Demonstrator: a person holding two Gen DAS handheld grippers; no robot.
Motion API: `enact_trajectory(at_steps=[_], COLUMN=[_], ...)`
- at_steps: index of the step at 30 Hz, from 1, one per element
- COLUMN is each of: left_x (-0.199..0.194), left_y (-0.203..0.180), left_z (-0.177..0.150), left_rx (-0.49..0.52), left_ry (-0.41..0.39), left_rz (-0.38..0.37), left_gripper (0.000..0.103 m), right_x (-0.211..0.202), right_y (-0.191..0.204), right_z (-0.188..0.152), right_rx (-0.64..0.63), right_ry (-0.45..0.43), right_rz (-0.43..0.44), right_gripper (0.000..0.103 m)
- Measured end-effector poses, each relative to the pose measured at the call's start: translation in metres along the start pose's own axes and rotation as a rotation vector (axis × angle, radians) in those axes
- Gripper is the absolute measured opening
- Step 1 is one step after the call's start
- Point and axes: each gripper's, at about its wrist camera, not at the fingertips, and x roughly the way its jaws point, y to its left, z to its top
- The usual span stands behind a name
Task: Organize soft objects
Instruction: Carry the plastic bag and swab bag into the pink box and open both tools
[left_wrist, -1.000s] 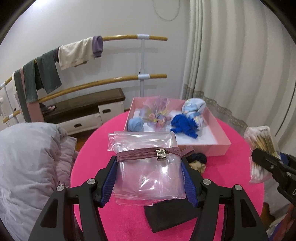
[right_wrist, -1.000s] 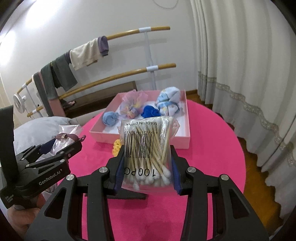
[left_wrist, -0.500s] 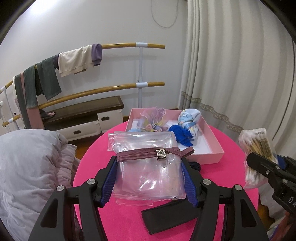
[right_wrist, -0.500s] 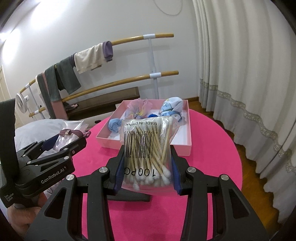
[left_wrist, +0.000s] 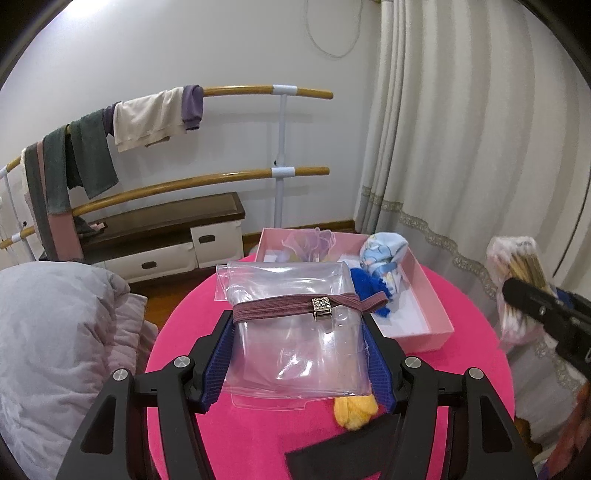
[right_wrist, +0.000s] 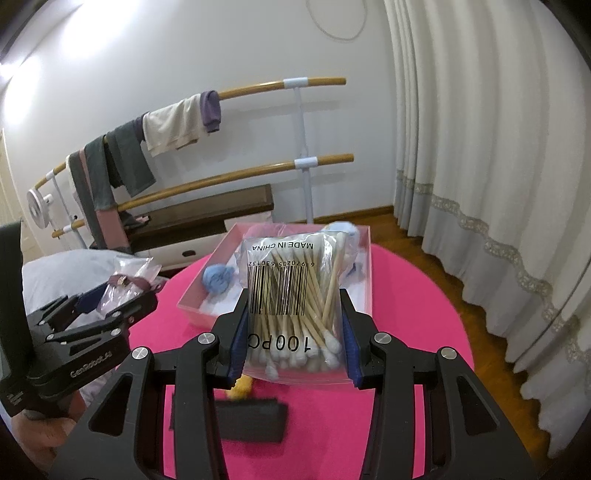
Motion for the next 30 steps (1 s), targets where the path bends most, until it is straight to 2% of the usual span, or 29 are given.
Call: enact_trajectory(at_steps=[6, 13, 30], left_x=[0.035, 0.093, 0.22], left_y=[0.003, 0.0, -0.014], left_z=[0.03, 0.068, 0.106], left_rx=[-0.019, -0.037, -0.059], left_ry=[0.025, 0.081, 0.226], left_rz=[-0.033, -0.086, -0.119], left_gripper=[0.06, 0.06, 0.061], right_x=[0.025, 0.069, 0.156], right_y=[-0.016, -0.033, -0.064], right_z=[0.028, 0.047, 0.031], right_rx=[0.025, 0.054, 0.114], right_ry=[0.002, 0.064, 0.227], right_rz=[0.0, 0.008, 0.004], right_gripper=[0.04, 0.04, 0.04])
